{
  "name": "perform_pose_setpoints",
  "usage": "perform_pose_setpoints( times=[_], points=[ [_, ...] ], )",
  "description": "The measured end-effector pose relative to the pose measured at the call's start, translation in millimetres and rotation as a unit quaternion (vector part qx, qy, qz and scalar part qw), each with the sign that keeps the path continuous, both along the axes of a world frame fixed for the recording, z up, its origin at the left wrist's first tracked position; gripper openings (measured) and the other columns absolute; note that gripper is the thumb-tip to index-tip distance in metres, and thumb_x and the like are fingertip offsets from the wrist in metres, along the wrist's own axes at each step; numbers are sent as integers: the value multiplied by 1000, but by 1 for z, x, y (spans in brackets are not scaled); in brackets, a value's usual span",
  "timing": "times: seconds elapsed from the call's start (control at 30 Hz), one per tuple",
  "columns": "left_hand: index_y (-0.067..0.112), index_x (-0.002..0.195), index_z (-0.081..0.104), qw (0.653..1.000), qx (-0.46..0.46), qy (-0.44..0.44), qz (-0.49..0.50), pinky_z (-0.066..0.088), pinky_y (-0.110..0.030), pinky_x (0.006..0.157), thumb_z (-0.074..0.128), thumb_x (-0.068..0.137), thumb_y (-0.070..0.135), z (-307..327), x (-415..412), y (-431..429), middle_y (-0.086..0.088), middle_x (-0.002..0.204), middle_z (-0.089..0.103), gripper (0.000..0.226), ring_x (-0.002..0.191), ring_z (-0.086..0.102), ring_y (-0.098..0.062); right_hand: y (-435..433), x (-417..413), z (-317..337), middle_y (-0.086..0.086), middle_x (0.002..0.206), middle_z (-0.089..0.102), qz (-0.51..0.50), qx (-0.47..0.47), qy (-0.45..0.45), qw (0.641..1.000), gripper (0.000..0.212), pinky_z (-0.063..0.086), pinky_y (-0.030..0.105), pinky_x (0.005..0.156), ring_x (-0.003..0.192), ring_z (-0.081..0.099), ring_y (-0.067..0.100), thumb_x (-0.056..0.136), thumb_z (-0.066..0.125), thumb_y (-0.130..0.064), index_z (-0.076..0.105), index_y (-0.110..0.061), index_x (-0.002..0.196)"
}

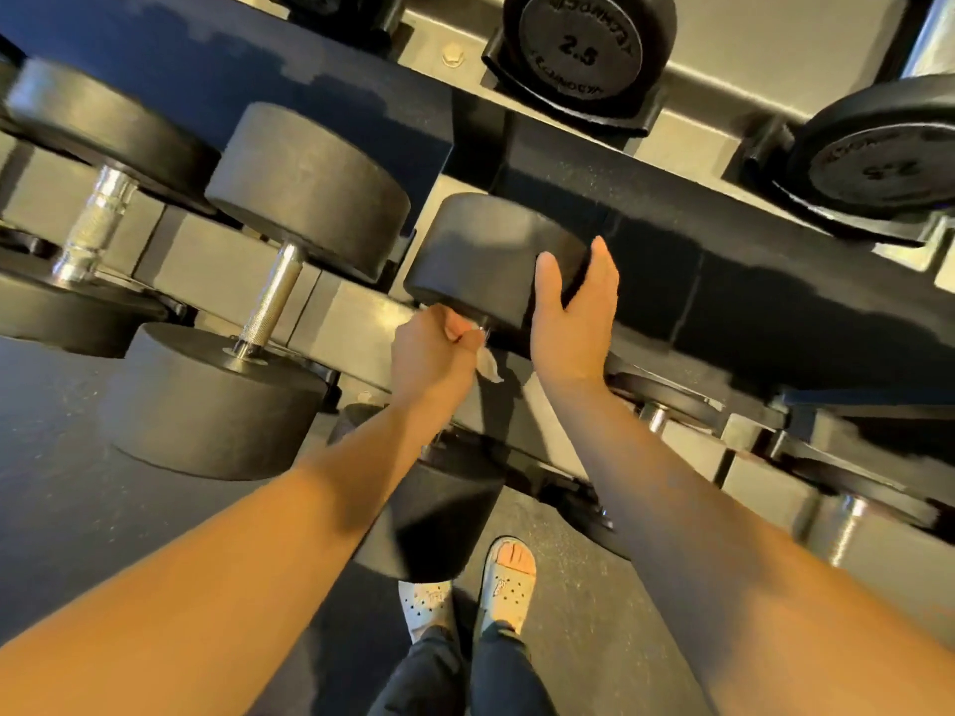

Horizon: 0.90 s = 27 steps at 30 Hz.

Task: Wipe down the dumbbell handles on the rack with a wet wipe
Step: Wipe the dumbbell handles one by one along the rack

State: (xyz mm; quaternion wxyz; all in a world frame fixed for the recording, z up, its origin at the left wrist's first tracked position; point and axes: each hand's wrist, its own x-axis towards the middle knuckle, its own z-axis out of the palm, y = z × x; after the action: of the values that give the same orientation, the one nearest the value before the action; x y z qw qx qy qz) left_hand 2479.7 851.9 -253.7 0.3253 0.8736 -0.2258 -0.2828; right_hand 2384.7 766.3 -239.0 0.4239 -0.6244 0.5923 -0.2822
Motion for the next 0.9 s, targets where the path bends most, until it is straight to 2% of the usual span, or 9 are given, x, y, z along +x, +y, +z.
perform_pose_setpoints(
  times=[0.1, 0.17, 0.27, 0.43, 0.57, 0.7, 0.77, 0.83, 0.9],
  points=[
    [21, 80, 65, 998, 18, -23, -54, 51, -28, 77, 74, 91, 27, 3, -8, 10, 3, 80, 72, 16, 79, 67, -12, 39, -29, -5, -2, 132, 50, -60, 84, -37, 994, 35, 47, 11, 90, 114, 55, -6, 105, 53, -30, 51, -13, 135],
    [21, 81, 69, 989, 59, -49, -127, 49, -22, 72, 71, 94, 30, 4, -9, 17, 5, 78, 71, 16, 76, 67, -10, 70, -39, -15, -1, 100, 63, -56, 136, -30, 989, 7, 53, 26, 78, 89, 63, 6, 102, 54, -18, 61, -15, 103],
    [19, 76, 72, 979, 103, -73, -158, 39, -16, 59, 68, 94, 26, 4, -7, 19, 3, 73, 68, 20, 73, 66, -15, 92, -27, -30, 2, 84, 71, 2, 227, -61, 972, 11, 58, 50, 82, 82, 68, 21, 97, 61, -17, 69, -14, 91],
    [12, 96, 77, 976, 79, 55, -193, 46, -17, 65, 54, 94, -1, 20, 4, 24, 1, 85, 70, 26, 81, 64, -11, 80, 5, -21, 18, 71, 63, -59, 307, -110, 943, 38, 52, 39, 67, 64, 55, 24, 96, 69, -29, 66, 1, 72],
    [17, 106, 68, 976, 81, 47, -197, 50, -18, 75, 51, 101, 4, 28, 6, 44, 4, 96, 67, 21, 90, 63, -9, 68, 8, -19, 6, 71, 67, -126, 375, -151, 906, 27, 53, 30, 66, 65, 61, 14, 90, 77, -17, 64, -11, 67],
    [16, 90, 68, 988, 79, -27, -132, 52, -33, 65, 57, 101, 19, 21, 3, 74, 1, 82, 67, 16, 75, 64, -15, 39, 13, -28, 14, 82, 66, -293, 468, -246, 796, 18, 58, 30, 70, 73, 66, 23, 93, 62, 5, 58, -2, 76],
    [21, 88, 69, 985, 63, -76, -143, 47, -22, 59, 56, 100, 23, 16, -5, 85, 8, 83, 67, 18, 70, 62, -10, 29, 16, -34, 8, 82, 60, -303, 458, -265, 792, 8, 56, 26, 69, 69, 59, 16, 99, 56, -2, 63, 0, 95],
    [22, 86, 68, 980, 41, -142, -135, 36, -12, 56, 53, 100, 21, 12, -14, 91, 10, 80, 65, 20, 67, 57, -7, 35, 24, -34, 3, 90, 61, -290, 428, -293, 804, 24, 56, 24, 74, 80, 62, 17, 99, 58, -9, 63, 1, 120],
    [21, 80, 63, 981, 30, -159, -107, 31, -13, 51, 52, 100, 18, 11, -16, 91, 9, 68, 59, 23, 61, 54, -7, 52, 30, -34, 5, 90, 67, -300, 389, -315, 812, 17, 57, 34, 86, 86, 64, 20, 96, 62, -9, 70, 0, 108]
  ],
)
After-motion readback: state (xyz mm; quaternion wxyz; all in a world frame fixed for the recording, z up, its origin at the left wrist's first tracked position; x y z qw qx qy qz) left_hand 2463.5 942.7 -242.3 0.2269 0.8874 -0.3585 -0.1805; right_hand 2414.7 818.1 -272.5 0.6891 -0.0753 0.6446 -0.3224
